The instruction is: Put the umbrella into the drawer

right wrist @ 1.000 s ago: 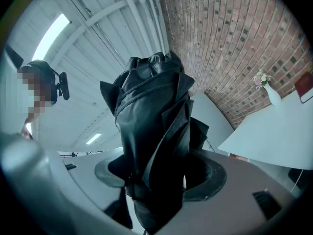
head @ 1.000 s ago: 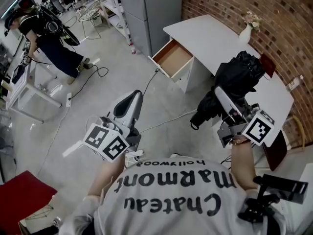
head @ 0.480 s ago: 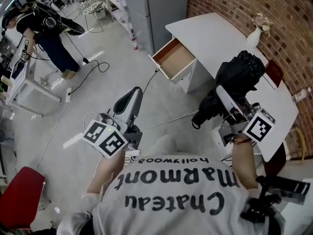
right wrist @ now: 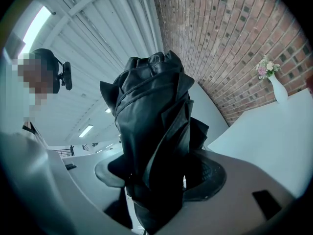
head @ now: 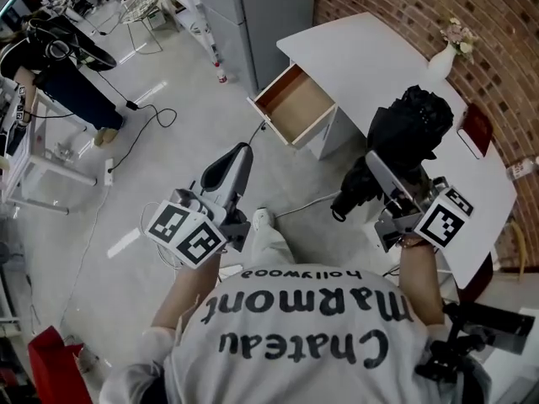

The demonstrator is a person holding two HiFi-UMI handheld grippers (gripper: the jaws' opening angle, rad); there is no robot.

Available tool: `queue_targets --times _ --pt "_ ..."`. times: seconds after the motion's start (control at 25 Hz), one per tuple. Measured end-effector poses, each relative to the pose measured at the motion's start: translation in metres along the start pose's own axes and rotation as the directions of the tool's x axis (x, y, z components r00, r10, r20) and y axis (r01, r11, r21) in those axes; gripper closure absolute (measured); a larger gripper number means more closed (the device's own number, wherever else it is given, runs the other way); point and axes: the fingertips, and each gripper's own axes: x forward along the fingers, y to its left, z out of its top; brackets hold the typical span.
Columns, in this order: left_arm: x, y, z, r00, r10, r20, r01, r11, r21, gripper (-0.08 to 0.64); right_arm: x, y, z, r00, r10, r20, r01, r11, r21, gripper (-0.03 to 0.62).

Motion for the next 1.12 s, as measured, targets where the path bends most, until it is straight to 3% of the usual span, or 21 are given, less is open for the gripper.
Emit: queue_targets --times 0.32,0.68,1.12 --pt "0.041 0.084 0.040 1.000 0.003 -0.007 -0.003 1.000 0.024 0.545 0.097 -0.030 0.022 0.999 -0.021 0.048 0.019 0.999 0.039 0.301" --pt "0.071 0.175 0.095 0.999 -0.030 -0.022 0.032 0.997 0.074 0.545 0.191 -0.036 0.066 0.991 -0.037 0.131 0.037 0.999 0.006 0.301" --pt "0.107 0.218 0.109 0.998 -0.063 0.001 0.063 0.996 0.064 0.545 0.249 -0.047 0.075 0.994 -0.036 0.106 0.040 0.999 -0.031 0.301"
